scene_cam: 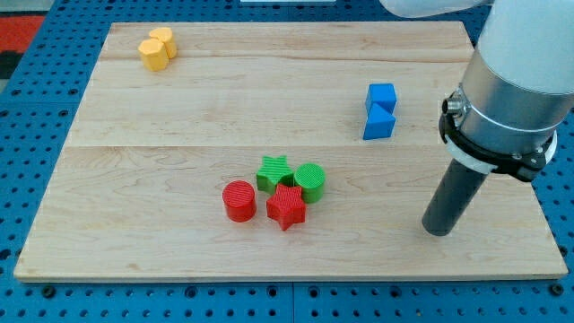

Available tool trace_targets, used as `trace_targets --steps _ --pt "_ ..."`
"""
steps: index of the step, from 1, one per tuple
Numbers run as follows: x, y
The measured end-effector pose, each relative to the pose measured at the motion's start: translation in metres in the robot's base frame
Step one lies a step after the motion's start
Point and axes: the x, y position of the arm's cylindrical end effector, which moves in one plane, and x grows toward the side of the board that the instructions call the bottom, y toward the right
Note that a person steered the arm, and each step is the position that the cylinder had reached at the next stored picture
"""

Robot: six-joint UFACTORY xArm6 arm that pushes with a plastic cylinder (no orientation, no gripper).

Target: Push the red star and red circle to the center

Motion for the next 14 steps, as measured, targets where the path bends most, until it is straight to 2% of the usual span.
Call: trace_targets --steps 2,4,8,11,14 --pt "0.000 -0.056" --pt "-0.021 -0.085" --pt "-0.026 -0.222" --pt "-0.007 -0.223" --pt "0.006 -0.265"
